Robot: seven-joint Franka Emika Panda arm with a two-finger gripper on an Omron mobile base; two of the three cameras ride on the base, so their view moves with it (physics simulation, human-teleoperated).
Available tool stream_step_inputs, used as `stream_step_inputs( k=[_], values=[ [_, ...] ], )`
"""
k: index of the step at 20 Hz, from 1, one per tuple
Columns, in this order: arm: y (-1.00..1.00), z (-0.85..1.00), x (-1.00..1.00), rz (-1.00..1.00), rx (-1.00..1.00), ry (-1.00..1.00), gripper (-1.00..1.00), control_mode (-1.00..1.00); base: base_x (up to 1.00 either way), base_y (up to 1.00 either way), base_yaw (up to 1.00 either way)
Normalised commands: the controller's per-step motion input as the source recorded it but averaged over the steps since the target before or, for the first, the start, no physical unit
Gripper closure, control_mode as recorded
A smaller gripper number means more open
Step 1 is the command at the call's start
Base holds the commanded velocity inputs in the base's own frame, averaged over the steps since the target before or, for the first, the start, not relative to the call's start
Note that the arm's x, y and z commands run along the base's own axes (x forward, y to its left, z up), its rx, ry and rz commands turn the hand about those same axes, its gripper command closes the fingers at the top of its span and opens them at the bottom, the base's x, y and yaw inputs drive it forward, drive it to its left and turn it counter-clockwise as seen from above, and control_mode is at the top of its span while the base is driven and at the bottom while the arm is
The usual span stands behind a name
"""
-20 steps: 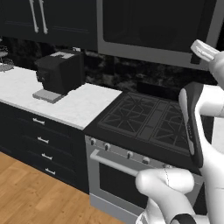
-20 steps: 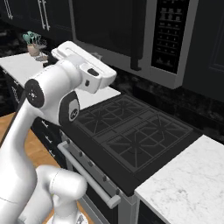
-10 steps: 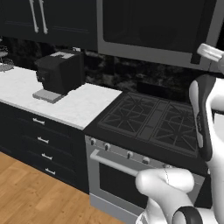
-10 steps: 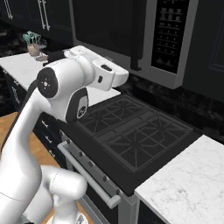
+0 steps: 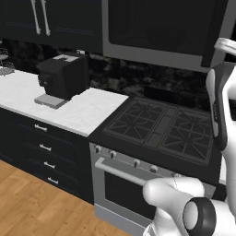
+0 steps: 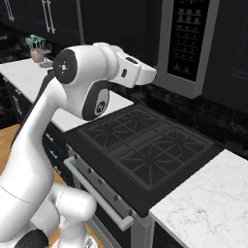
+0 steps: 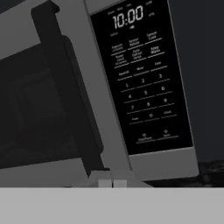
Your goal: Pick the carrot from the sink and place it in the bowl. Then pick the bowl and place it in the microwave. Then close the microwave door and press the start button.
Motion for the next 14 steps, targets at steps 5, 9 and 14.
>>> stream_step_inputs(
  k=[5,9,14],
  values=[
    [-0.21,-0.01,0.25,-0.01,0.0,0.0,1.0,-1.0,0.0,0.0,0.0],
    [-0.35,-0.16,0.2,0.0,0.01,-0.01,1.0,-1.0,0.0,0.0,0.0],
    [-0.53,-0.07,0.22,0.0,0.05,0.0,1.0,-1.0,0.0,0.0,0.0]
  ],
)
